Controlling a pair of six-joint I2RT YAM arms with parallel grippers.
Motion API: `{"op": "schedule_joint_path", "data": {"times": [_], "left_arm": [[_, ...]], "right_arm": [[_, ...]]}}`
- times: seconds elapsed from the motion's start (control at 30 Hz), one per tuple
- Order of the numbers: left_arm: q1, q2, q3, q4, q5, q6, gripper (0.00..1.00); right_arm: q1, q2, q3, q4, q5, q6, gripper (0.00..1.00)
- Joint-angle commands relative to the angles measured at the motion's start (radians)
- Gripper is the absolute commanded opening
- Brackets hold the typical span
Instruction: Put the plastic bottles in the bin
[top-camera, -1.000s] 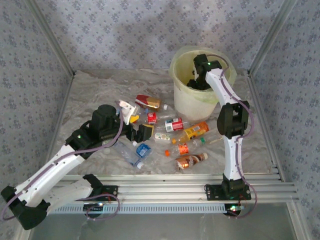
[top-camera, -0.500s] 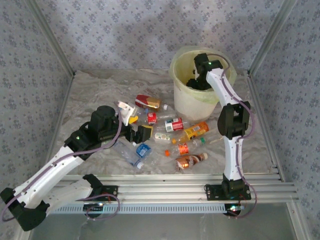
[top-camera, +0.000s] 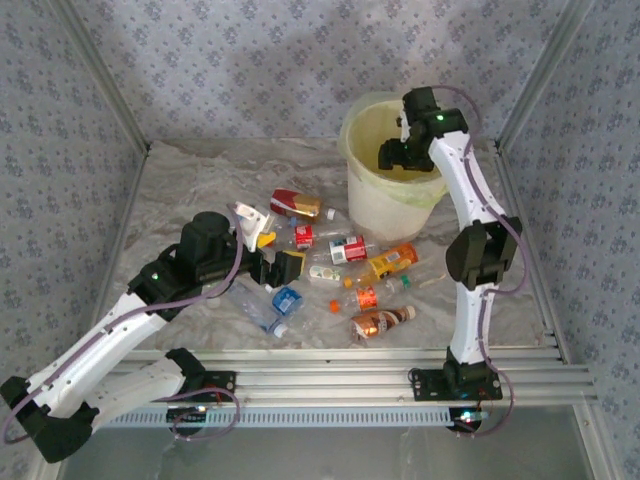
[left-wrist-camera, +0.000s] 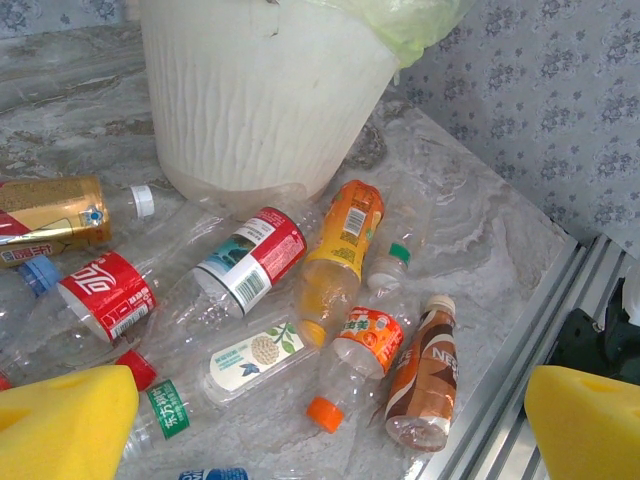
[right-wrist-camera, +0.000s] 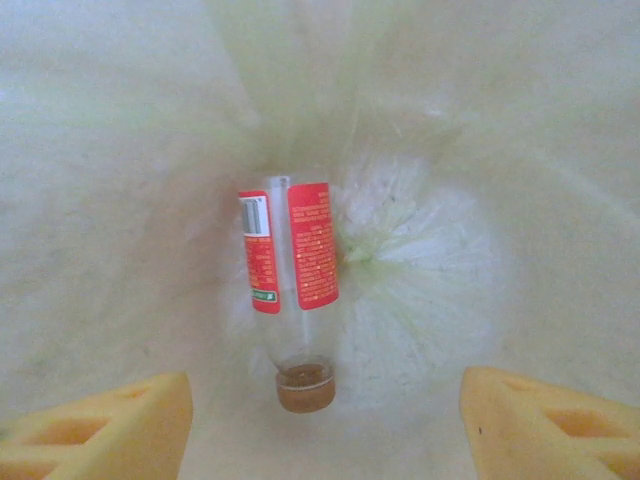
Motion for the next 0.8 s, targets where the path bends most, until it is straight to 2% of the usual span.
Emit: {"op": "schedule_joint_path", "data": {"times": [0.0,0.47,0.77], "left_arm": [[-0.007,-0.01,-0.008,0.024,-0.002,-0.006,1.0],[-0.008,-0.038,-0.042,0.061,0.021,0.017,1.0],[-0.007,-0.063,-0.068,0.073,0.058,0.041,1.0]], "right_arm": [[-0.005,-0.077,0.033,-0.011,-0.011,0.015,0.73],[0.021,-0.332,-0.05,0.083,0.065,-0.001,0.72],[0.073,-0.562,-0.248,0.104,0.166,0.046,0.73]]}}
